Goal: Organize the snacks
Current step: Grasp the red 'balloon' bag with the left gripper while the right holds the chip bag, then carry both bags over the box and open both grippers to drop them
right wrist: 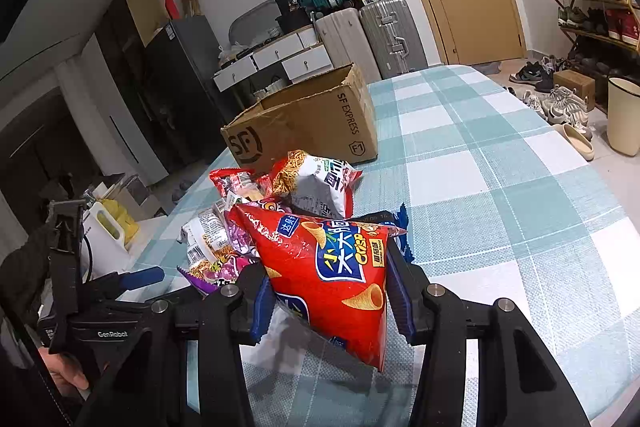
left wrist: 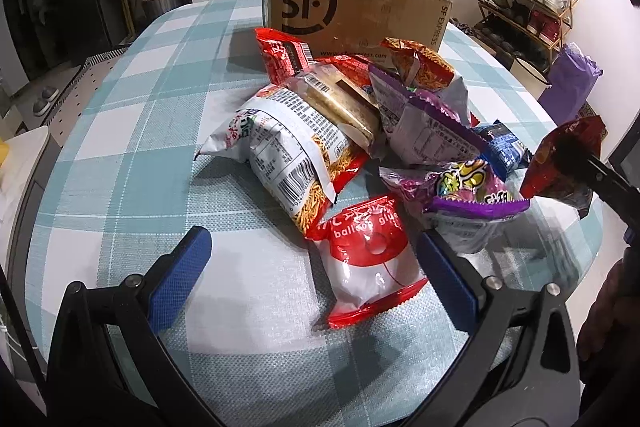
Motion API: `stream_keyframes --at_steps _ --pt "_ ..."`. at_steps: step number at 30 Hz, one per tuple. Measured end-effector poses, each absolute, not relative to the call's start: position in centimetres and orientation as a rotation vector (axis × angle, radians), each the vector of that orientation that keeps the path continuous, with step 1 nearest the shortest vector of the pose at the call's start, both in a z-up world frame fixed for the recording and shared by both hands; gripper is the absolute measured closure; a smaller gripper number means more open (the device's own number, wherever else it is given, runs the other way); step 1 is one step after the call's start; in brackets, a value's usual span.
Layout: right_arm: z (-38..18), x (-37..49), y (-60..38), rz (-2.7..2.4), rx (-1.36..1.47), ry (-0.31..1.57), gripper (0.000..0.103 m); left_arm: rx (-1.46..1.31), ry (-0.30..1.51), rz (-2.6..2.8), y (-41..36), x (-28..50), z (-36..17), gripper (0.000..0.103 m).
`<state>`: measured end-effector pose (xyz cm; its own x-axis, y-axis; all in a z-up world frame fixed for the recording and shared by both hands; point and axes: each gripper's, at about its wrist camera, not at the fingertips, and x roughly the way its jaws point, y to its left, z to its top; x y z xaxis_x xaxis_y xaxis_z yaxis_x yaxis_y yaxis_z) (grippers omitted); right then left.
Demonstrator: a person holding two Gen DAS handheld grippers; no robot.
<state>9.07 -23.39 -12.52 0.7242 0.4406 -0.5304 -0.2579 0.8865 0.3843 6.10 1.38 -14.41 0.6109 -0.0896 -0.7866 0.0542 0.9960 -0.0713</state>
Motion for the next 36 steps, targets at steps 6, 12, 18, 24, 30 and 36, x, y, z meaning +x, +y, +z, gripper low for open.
stream_keyframes --at_steps 6,12,18,24,30,36 --pt "-12.4 8.8 -23.7 0.389 0.300 0.646 0.054 -0.031 0.926 -0.084 0.9 6.6 -15.0 0.003" --pt "-12.5 8.6 -23.9 0.385 0.303 0.649 0.054 -0.052 0.945 -0.141 1.0 6.8 -15.4 0.019" --pt "-12.4 8.5 -23.8 0.385 0.301 0.645 0.055 -0.104 0.934 -0.259 1.2 6.1 -15.4 0.063" --pt "-12.0 8.4 -23.5 0.388 0.296 0.638 0.055 -0.149 0.933 -0.300 2.3 5.5 -15.2 0.064" --pt "-11.4 8.2 -22.9 0.393 0.286 0.631 0.055 -0.169 0.917 -0.303 3.3 4.3 -14.7 0.064" --pt "-10.3 8.2 -22.0 0.408 0.268 0.616 0.055 -0.193 0.860 -0.303 4.7 3.3 -12.5 0.064"
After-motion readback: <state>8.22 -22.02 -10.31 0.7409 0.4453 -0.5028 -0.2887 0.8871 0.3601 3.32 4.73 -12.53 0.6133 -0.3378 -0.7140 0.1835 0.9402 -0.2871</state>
